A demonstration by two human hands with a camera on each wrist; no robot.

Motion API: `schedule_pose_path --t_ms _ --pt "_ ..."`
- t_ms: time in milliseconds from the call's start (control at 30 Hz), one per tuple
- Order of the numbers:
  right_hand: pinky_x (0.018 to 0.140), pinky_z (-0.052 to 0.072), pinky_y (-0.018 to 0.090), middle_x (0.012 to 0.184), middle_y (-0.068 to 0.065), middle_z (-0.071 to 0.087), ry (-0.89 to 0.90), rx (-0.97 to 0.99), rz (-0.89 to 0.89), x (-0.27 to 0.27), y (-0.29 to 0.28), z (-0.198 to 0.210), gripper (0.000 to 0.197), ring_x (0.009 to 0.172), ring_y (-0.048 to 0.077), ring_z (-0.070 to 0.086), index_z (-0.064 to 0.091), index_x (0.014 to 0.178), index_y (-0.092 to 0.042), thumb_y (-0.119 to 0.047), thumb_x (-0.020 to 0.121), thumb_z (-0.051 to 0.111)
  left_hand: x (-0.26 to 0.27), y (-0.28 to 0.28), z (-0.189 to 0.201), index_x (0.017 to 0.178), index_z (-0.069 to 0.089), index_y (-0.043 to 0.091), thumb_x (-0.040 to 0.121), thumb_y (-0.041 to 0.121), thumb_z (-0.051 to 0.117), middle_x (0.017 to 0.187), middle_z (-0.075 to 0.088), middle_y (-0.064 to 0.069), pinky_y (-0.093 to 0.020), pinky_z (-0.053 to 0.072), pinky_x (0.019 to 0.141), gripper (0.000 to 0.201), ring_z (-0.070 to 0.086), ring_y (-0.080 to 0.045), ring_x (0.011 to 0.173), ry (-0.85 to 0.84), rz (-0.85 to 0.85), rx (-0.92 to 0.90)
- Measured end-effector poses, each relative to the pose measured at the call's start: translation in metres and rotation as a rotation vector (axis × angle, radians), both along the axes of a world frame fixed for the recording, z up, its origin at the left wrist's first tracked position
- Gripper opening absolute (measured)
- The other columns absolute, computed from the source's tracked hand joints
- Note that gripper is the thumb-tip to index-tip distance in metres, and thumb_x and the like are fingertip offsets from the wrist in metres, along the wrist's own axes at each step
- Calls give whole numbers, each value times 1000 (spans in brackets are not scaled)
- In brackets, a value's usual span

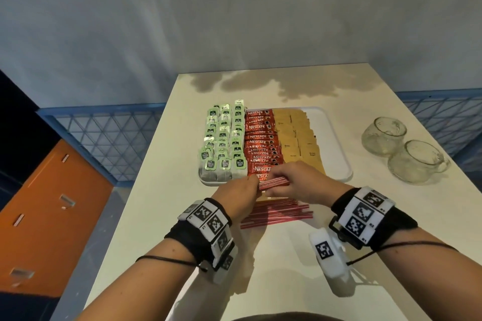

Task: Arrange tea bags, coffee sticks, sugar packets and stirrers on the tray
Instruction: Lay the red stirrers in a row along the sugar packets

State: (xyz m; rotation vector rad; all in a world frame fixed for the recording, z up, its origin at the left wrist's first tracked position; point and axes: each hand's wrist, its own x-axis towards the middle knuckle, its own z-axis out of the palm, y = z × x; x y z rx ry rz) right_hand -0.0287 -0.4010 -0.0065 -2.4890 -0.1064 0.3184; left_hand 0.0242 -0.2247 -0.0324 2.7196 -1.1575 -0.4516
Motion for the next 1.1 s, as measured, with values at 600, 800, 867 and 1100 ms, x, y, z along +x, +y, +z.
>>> schedule_pose_path --t_ms 600,800,867,1100 --pt "115 25 34 158 -7 29 -233 112 33 1 25 10 136 139 8 29 1 154 -45 -57 51 89 0 13 30 77 52 10 104 23 41 65 56 -5 -28 56 57 32 60 -19 61 1468 731 -1159" --pt "113 35 38 151 -6 38 -334 127 15 0 37 4 126 135 8 37 12 155 -39 -55 55 88 -5 16 34 72 50 12 104 26 41 63 52 -4 -24 50 49 35 57 -18 60 1461 821 -1141" --pt "114 28 35 155 -9 32 -298 140 54 -1 40 5 132 137 5 32 8 154 -43 -65 49 85 -6 17 31 72 49 10 104 24 42 63 48 -6 -26 52 55 35 52 -20 61 1471 866 -1156" --pt "116 33 42 160 -7 19 -308 127 -14 4 46 -2 132 143 14 28 6 155 -41 -65 51 86 -9 17 26 72 45 13 103 26 44 60 43 0 -20 42 40 34 46 -10 50 1465 824 -1118"
